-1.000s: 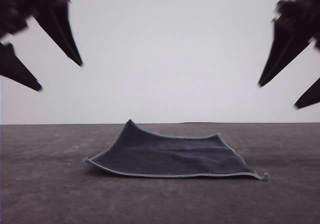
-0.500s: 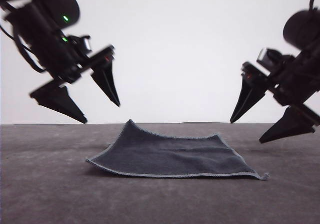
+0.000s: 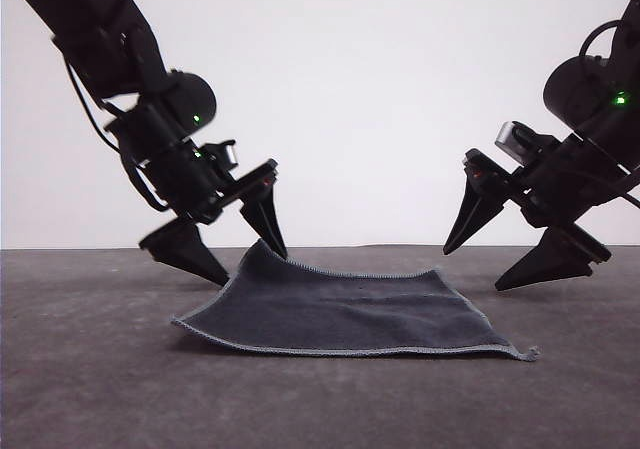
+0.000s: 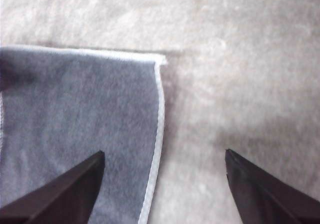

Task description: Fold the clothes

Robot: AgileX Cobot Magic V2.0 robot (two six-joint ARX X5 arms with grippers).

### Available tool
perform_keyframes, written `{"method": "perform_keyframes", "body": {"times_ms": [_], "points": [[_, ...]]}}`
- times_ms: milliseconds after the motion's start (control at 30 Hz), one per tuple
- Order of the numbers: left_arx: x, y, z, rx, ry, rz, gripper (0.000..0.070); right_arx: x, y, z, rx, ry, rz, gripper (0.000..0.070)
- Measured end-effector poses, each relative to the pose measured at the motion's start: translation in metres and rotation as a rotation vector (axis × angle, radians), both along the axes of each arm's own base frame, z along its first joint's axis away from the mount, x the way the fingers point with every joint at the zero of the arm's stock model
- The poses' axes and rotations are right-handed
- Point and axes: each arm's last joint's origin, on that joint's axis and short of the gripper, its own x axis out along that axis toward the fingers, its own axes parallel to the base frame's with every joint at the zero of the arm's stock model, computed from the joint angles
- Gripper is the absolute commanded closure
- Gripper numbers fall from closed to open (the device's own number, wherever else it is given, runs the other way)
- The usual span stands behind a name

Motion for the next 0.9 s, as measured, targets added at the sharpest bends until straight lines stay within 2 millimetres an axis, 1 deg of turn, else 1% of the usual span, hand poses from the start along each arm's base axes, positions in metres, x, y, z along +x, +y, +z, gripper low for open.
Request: {"method": "perform_keyframes", "body": {"times_ms": [100,300,533,667,733,800,833,900], "points": [[0.005,-0.010,0.000,-0.013,-0.010,-0.021,0.0177,0.008,0.000,-0.002,0.028,0.002,0.014,0.0218],[0.000,-0.023,-0.001,-0.020,-0.007,-0.057,0.0177,0.022,0.001,-0.010,0.078,0.017,0.043,0.0218],[0.000,-0.023,-0.001,-0.021,-0.004,-0.058,0.0179,0.044,0.004,-0.020,0.185,0.028,0.112,0.0218],[0.001,-0.020,-0.001,-0.021,-0.002,-0.053,0.0184,0.051,0.008,-0.024,0.232,0.042,0.143,0.0220],[0.002,-0.018,-0.001,-0.021,-0.002,-0.049,0.0184,0.052,0.011,-0.024,0.229,0.038,0.147,0.0269],[0.003,-0.015,-0.001,-0.021,-0.002,-0.042,0.0184,0.052,0.014,-0.024,0.221,0.036,0.147,0.0337],[0.004,-0.014,-0.001,-0.021,-0.002,-0.038,0.0184,0.052,0.015,-0.025,0.216,0.036,0.145,0.0357],[0.005,-0.010,-0.001,-0.021,-0.004,-0.028,0.0184,0.052,0.016,-0.026,0.206,0.036,0.138,0.0372]]}}
